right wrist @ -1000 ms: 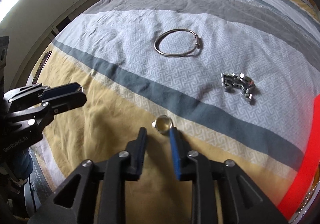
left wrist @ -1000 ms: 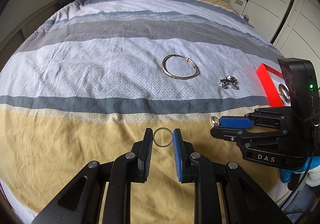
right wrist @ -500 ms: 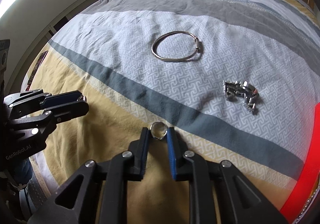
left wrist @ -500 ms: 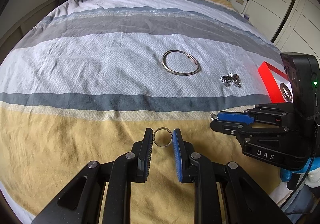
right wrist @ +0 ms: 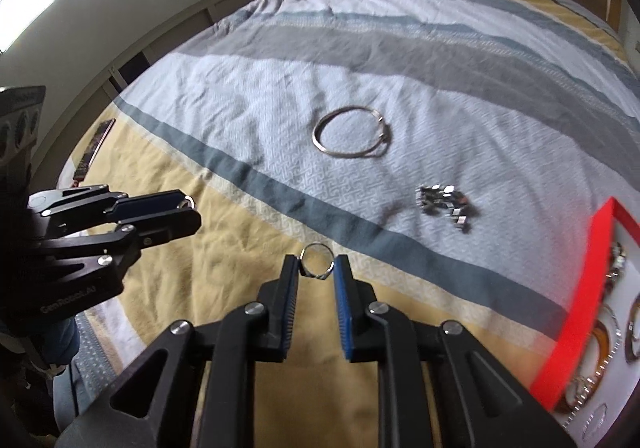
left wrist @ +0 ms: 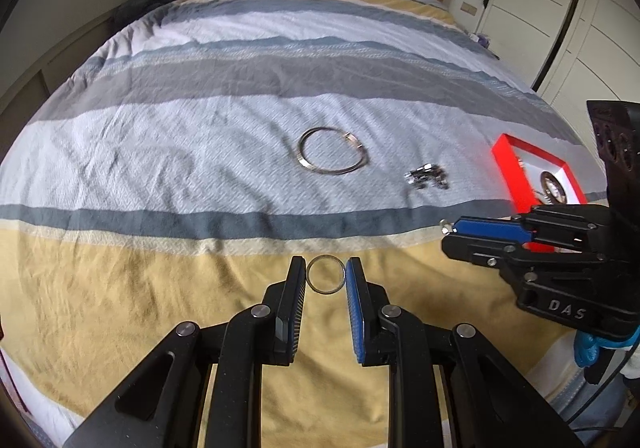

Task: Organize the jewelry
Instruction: 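Carry both rings into the red box and open both tools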

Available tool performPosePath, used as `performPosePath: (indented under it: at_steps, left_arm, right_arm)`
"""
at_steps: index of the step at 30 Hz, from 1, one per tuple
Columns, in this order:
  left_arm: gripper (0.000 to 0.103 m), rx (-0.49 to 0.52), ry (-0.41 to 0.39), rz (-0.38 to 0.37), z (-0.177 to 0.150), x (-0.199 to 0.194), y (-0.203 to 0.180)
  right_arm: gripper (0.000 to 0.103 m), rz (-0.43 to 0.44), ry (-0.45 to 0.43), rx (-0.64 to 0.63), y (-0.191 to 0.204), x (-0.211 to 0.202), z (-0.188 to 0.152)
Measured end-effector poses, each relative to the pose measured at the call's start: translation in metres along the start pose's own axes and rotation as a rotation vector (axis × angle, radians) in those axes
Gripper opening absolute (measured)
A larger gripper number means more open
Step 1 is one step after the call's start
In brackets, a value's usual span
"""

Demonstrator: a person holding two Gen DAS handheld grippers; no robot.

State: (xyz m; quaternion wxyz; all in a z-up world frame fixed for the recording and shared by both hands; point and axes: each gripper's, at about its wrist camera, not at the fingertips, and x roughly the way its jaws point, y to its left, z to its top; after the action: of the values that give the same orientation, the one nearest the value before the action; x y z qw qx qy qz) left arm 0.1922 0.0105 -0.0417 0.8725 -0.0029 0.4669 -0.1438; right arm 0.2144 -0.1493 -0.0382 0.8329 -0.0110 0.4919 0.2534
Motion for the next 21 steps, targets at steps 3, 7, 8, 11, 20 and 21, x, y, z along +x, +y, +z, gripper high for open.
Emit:
performPosePath:
  at_steps: [3, 7, 8, 11, 20, 21]
  left_arm:
    - [0.020, 0.019, -0.014, -0.016, 0.004, -0.007, -0.019]
    - [0.020, 0.052, -0.027, -0.048, 0.011, -0.011, -0.051]
    - [0.020, 0.059, -0.029, -0.059, 0.013, -0.011, -0.060]
    - [0.020, 0.095, -0.033, -0.090, 0.019, -0.009, -0.091]
    - [0.020, 0.217, 0.003, -0.198, 0.033, 0.021, -0.191]
    - [0.020, 0.233, 0.012, -0.209, 0.033, 0.026, -0.202]
  right_arm:
    - [0.017, -0.017, -0.029, 0.017, -0.010, -0.024, -0.004]
    - [0.017, -0.055, -0.062, 0.047, -0.033, -0.057, -0.016]
    - [0.017, -0.063, -0.068, 0.055, -0.040, -0.064, -0.019]
    - [0.017, -0.101, -0.087, 0.085, -0.065, -0.089, -0.032]
    - [0.017, -0.225, -0.089, 0.211, -0.161, -0.144, -0.088]
    - [0.017, -0.233, -0.080, 0.224, -0.173, -0.146, -0.095]
